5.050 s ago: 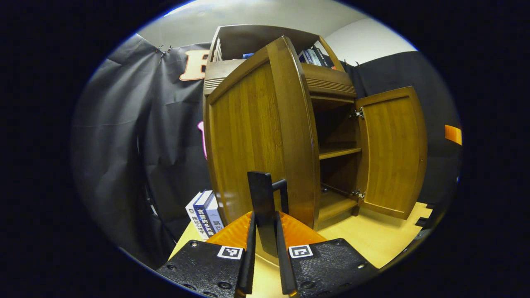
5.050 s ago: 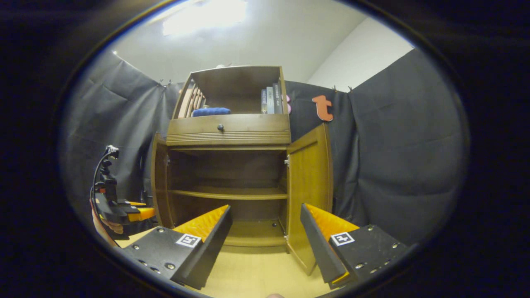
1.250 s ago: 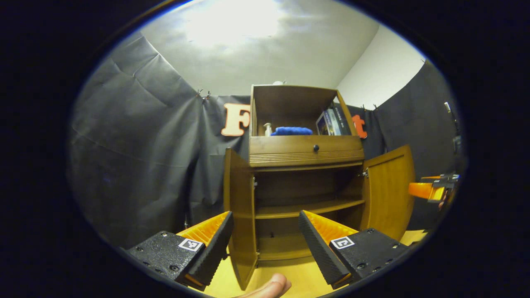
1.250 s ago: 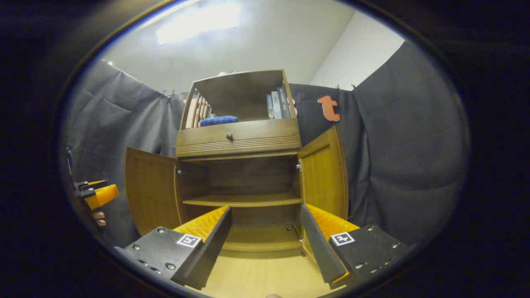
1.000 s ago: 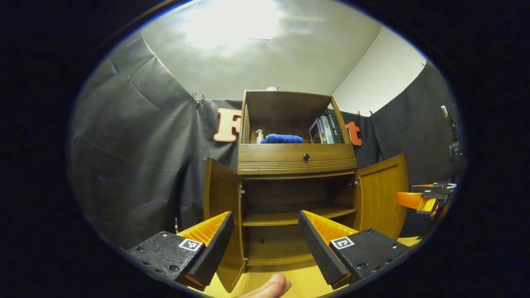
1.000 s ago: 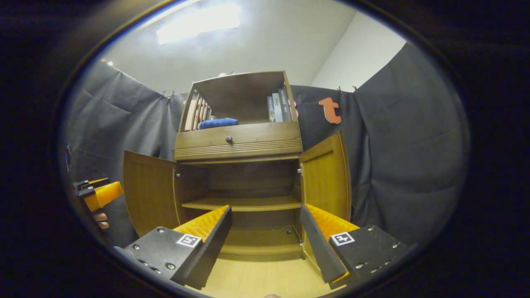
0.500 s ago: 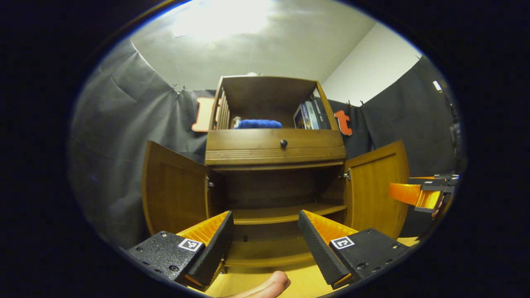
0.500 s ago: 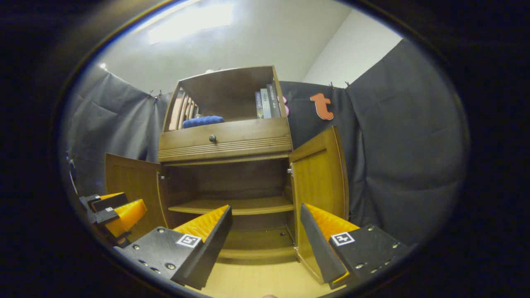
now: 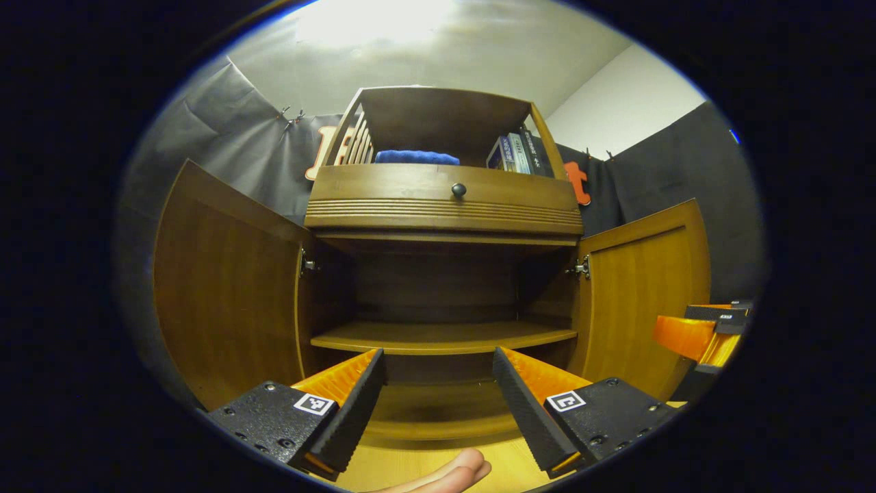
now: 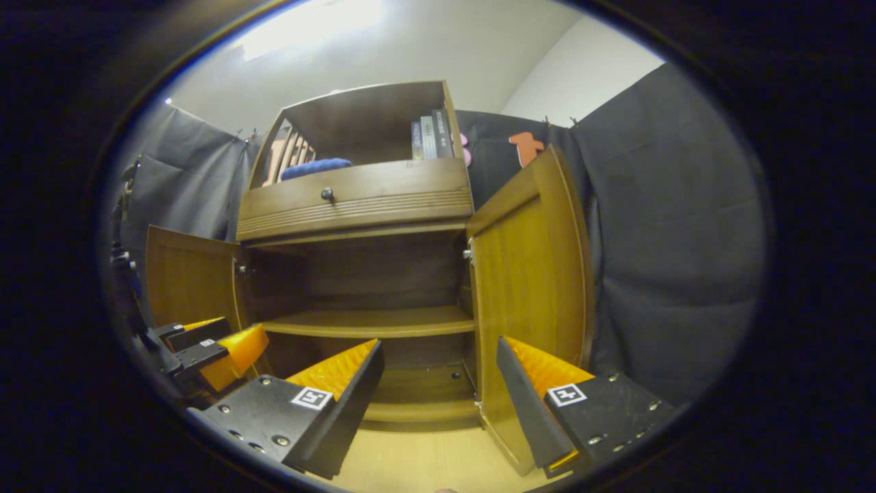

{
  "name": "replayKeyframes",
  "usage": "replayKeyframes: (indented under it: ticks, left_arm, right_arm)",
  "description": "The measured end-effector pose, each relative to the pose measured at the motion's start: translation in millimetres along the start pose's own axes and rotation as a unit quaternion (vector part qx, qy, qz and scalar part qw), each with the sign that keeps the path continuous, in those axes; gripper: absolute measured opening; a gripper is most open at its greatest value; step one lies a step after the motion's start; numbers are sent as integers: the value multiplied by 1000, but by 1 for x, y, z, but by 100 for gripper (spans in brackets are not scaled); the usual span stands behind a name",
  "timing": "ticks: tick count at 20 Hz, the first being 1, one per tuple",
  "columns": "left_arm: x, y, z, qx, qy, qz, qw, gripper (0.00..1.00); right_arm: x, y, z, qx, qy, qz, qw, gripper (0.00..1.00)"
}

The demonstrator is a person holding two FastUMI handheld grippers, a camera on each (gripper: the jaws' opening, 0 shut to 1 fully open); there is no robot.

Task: Open the right door of the double-door shoe cabinet with the right hand, and open the left door with the left hand.

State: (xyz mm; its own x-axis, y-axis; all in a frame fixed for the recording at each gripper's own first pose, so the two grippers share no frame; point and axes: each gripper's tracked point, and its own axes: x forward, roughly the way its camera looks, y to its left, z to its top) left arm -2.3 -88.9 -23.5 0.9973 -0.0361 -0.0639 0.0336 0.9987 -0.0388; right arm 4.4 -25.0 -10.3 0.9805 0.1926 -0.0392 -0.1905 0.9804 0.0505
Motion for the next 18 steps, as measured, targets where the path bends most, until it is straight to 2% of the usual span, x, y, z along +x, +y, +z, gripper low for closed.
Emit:
replayKeyframes:
  ticks: [2, 4, 8, 11, 13, 14, 18]
  left_arm:
    - [13, -9, -18, 8, 17, -5, 1000, 99]
    - [26, -15, -31, 19, 29, -9, 999, 99]
    - [40, -10, -55, 35, 50, 0, 998, 99]
    - [41, -5, -61, 36, 58, 8, 998, 97]
    - [39, -2, -59, 36, 56, 9, 998, 99]
    - [38, -2, -58, 36, 55, 9, 998, 97]
    - [31, 0, -53, 33, 50, 5, 998, 99]
  right_arm:
    - [10, 0, -12, -2, 12, 8, 1000, 97]
    - [24, -2, -25, -14, 19, -1, 1000, 98]
    - [47, 6, -52, -12, 45, 4, 999, 98]
    - [57, 7, -68, -8, 64, 9, 998, 99]
    - [59, 5, -75, -2, 71, 9, 997, 97]
    - [60, 4, -77, 2, 73, 9, 997, 97]
    - [57, 2, -79, 11, 76, 9, 997, 97]
